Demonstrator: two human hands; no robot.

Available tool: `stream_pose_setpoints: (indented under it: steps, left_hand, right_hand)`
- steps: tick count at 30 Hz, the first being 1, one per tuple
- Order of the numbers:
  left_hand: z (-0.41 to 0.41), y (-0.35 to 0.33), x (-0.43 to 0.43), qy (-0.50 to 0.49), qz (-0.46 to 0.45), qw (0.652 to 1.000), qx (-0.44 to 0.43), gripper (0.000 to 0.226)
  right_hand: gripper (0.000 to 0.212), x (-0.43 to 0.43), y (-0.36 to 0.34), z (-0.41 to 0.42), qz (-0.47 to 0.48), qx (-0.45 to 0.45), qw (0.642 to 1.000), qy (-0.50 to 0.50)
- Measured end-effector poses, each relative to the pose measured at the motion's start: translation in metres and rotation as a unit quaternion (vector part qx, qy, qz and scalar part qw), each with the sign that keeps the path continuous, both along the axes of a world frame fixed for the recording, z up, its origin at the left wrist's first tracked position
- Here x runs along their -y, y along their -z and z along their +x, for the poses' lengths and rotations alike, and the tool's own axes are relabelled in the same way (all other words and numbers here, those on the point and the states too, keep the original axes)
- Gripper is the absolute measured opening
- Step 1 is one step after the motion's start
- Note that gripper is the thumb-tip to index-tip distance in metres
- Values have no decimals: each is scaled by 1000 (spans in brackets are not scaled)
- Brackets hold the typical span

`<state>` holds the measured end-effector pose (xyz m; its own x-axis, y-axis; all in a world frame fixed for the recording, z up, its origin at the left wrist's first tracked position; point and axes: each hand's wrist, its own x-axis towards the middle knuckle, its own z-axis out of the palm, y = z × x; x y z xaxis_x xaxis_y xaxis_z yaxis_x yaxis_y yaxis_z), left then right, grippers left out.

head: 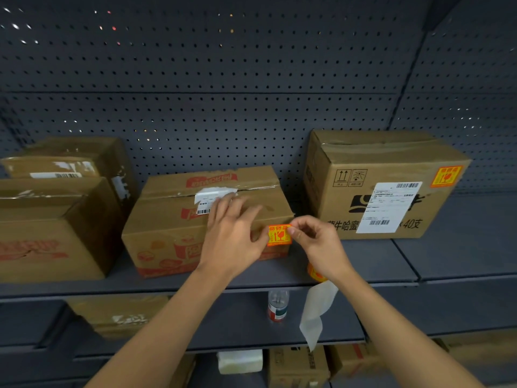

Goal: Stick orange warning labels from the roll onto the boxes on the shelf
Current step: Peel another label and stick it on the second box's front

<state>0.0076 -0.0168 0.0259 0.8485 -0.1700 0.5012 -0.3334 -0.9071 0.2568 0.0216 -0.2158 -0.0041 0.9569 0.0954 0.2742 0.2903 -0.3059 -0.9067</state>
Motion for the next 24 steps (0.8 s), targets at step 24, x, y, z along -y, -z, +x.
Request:
stream_pose_setpoints:
  steps: [24]
  left_hand:
    - [25,30,8,-67,28,995,67,37]
  right_hand:
    - [6,-5,13,10,-13,17,996,86]
